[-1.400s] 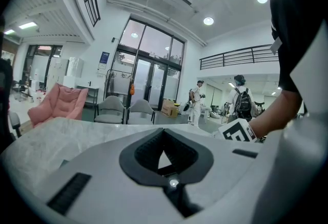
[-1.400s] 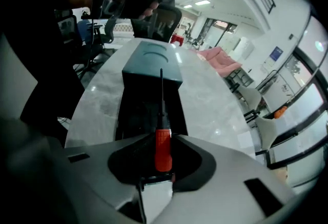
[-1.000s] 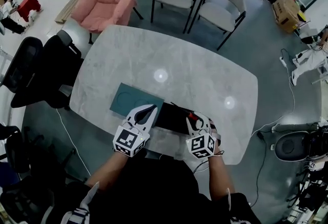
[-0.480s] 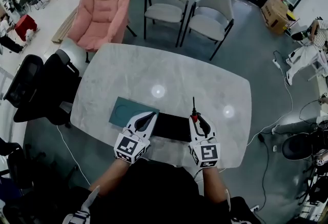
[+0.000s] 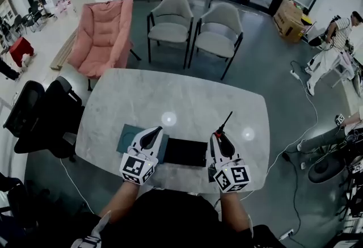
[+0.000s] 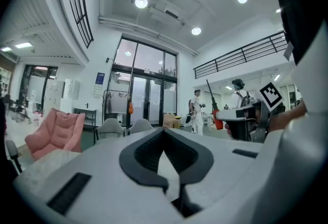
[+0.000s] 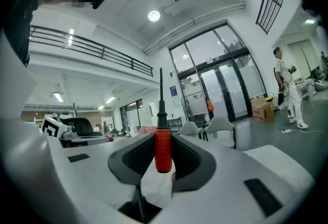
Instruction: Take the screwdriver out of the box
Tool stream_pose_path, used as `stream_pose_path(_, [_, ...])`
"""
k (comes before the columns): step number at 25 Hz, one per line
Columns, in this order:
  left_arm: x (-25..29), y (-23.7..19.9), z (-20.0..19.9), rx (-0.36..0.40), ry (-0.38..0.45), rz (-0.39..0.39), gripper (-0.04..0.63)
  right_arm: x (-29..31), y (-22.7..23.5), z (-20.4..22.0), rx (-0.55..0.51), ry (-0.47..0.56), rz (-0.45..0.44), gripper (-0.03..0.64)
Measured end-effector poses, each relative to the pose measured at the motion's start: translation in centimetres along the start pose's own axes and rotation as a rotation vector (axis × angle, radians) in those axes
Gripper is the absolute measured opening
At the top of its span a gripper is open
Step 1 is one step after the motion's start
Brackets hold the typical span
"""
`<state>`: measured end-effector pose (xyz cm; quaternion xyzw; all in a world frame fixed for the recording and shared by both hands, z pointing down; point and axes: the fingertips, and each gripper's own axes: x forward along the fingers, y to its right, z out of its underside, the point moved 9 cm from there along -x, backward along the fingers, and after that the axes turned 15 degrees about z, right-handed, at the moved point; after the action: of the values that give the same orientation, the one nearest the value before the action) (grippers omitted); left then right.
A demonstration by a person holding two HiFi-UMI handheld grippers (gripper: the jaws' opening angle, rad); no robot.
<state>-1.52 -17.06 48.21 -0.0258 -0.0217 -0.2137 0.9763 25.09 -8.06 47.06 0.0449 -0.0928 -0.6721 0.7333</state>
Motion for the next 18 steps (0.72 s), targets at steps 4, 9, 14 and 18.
stream_pose_path(4, [0.1, -0.5, -0.4, 0.005, 0.017, -0.006, 0.005, -0.9, -0.1, -0.7, -0.053, 0.051, 0.028, 0.110])
stream_pose_path(9, [0.4, -0.2, -0.7, 0.009, 0.030, 0.010, 0.005, -1.8, 0.0, -1.4, -0.082, 0.096, 0.058, 0.110])
stream_pose_path(14, [1.1, 0.9, -1.2, 0.010, 0.041, 0.046, 0.005, -2.4, 0.0, -2.0, -0.109, 0.126, 0.056, 0.110])
stream_pose_path(18, [1.3, 1.3, -1.4, 0.020, 0.040, 0.064, 0.005, -2.6, -0.4, -2.3, -0.131, 0.147, 0.059, 0.110])
